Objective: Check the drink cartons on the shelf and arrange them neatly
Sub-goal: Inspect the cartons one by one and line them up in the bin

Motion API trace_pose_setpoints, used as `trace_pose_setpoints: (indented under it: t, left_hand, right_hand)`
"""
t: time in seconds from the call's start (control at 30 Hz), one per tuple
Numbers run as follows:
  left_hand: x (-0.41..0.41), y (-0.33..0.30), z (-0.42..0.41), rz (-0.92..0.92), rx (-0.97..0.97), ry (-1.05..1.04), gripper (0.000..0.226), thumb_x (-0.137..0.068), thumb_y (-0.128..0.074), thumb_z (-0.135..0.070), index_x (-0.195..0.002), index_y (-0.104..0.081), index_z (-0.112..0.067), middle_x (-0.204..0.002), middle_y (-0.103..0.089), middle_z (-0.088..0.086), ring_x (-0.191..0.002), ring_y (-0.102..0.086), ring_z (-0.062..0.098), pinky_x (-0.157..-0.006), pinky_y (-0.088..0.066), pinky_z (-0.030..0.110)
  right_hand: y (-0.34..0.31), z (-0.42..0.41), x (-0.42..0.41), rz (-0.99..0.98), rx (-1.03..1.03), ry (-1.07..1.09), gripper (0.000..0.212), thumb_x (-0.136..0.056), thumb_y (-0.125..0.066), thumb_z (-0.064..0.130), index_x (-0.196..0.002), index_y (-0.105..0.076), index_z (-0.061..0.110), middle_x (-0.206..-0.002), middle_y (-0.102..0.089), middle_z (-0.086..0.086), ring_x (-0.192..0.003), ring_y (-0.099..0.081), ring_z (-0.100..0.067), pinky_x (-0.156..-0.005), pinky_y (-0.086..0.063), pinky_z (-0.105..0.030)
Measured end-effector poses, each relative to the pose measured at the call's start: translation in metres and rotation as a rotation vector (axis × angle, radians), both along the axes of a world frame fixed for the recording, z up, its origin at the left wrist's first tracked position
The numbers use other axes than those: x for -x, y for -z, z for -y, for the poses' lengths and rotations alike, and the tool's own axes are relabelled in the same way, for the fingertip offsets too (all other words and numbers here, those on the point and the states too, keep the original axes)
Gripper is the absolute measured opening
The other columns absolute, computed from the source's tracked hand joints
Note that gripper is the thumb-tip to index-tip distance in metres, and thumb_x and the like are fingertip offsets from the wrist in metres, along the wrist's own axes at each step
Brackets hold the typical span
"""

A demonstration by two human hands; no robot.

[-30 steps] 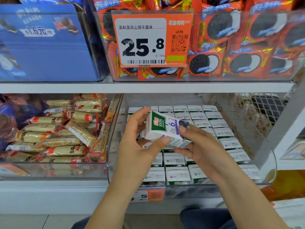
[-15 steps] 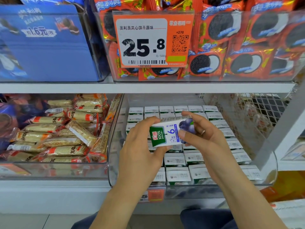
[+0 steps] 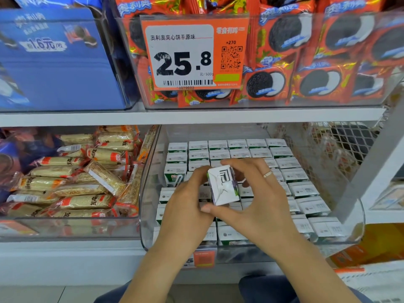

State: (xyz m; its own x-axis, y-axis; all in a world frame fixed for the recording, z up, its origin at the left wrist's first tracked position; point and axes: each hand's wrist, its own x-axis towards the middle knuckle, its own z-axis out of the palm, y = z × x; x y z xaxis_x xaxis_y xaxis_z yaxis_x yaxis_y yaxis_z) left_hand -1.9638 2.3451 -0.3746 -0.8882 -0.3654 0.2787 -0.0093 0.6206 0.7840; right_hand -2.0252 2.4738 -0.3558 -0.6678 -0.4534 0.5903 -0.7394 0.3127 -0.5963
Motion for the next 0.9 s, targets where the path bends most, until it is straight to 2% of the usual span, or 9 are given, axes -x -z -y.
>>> trace_pose_setpoints:
  t: [0.17,0.27,0.33,0.4,0.5,0.6,0.7,0.8,0.9]
  left_hand:
    - [0.002,-0.001,0.001,-0.041,-0.028,0.024,0.066,-0.08,-0.073,-0.019,-0.106,-0.038,-0.069,-0.116,-0.062,-0.021,-0.11,-0.057,0.004,-0.086,-0.052,0.031]
    - [0.001,-0.008,-0.002,-0.098,-0.083,0.054,0.048,-0.07,-0.073,-0.059,-0.108,-0.045,-0.063,-0.117,-0.055,-0.035,-0.114,-0.049,-0.01,-0.091,-0.04,0.009]
    - [0.0,-0.01,-0.003,-0.131,-0.123,0.078,0.052,-0.067,-0.07,-0.064,-0.113,-0.048,-0.058,-0.117,-0.055,-0.035,-0.115,-0.048,-0.011,-0.091,-0.037,0.006]
    - [-0.001,-0.011,-0.004,-0.135,-0.104,0.123,0.063,-0.068,-0.072,-0.057,-0.124,-0.045,-0.053,-0.124,-0.053,-0.03,-0.119,-0.048,-0.007,-0.094,-0.039,0.011]
    - [-0.002,-0.01,-0.006,-0.149,0.156,0.134,0.083,-0.073,-0.08,-0.031,-0.137,-0.031,-0.052,-0.143,-0.037,-0.028,-0.132,-0.035,-0.006,-0.104,-0.04,0.019]
    - [-0.001,-0.009,-0.008,-0.25,0.271,0.072,0.073,-0.077,-0.074,-0.011,-0.133,-0.041,-0.045,-0.144,-0.039,-0.021,-0.133,-0.039,0.003,-0.096,-0.05,0.033]
    - [-0.004,-0.013,-0.009,-0.382,0.111,0.033,0.055,-0.074,-0.074,-0.01,-0.118,-0.058,-0.039,-0.129,-0.057,-0.02,-0.122,-0.05,-0.001,-0.095,-0.047,0.024]
    - [-0.008,-0.023,-0.009,-0.393,-0.261,-0.02,0.045,-0.067,-0.082,-0.025,-0.103,-0.061,-0.041,-0.103,-0.069,-0.018,-0.097,-0.064,0.0,-0.078,-0.05,0.014]
    - [-0.006,-0.027,-0.002,-0.386,-0.564,-0.037,0.044,-0.062,-0.08,-0.038,-0.102,-0.065,-0.028,-0.093,-0.074,-0.011,-0.087,-0.07,0.007,-0.069,-0.052,0.014]
  right_hand:
    - [-0.002,0.001,-0.002,0.086,0.069,-0.021,0.063,-0.059,-0.069,0.061,-0.117,-0.049,0.046,-0.107,-0.049,0.022,-0.097,-0.05,0.009,-0.078,-0.041,-0.007]
    - [-0.01,-0.003,0.004,0.399,0.335,-0.06,0.055,-0.058,-0.073,0.053,-0.109,-0.06,0.039,-0.106,-0.063,0.013,-0.098,-0.06,0.0,-0.078,-0.047,-0.012]
    - [-0.013,-0.008,0.012,0.653,0.524,-0.149,0.039,-0.062,-0.077,0.042,-0.099,-0.07,0.032,-0.097,-0.073,0.004,-0.089,-0.069,-0.009,-0.07,-0.053,-0.019]
    - [-0.015,-0.011,0.016,0.839,0.599,-0.203,0.025,-0.068,-0.074,0.043,-0.086,-0.075,0.026,-0.088,-0.075,0.001,-0.08,-0.07,-0.011,-0.065,-0.053,-0.018]
    - [-0.013,-0.01,0.019,1.014,0.601,-0.246,0.031,-0.071,-0.068,0.053,-0.081,-0.078,0.026,-0.088,-0.075,-0.002,-0.082,-0.07,-0.013,-0.069,-0.056,-0.023]
    - [-0.011,-0.009,0.02,1.175,0.634,-0.295,0.033,-0.074,-0.06,0.053,-0.082,-0.078,0.026,-0.091,-0.074,-0.006,-0.084,-0.071,-0.016,-0.068,-0.058,-0.026]
    - [-0.009,-0.008,0.02,1.17,0.518,-0.275,0.045,-0.074,-0.056,0.063,-0.086,-0.077,0.026,-0.095,-0.074,-0.012,-0.085,-0.071,-0.024,-0.067,-0.057,-0.028]
    - [-0.006,-0.006,0.02,0.998,0.242,-0.12,0.067,-0.062,-0.052,0.075,-0.084,-0.075,0.016,-0.08,-0.074,-0.011,-0.074,-0.072,-0.022,-0.065,-0.059,-0.028]
    - [-0.004,-0.006,0.019,0.793,0.031,-0.078,0.06,-0.063,-0.053,0.07,-0.086,-0.074,0.018,-0.082,-0.074,-0.001,-0.081,-0.071,-0.015,-0.079,-0.057,-0.031]
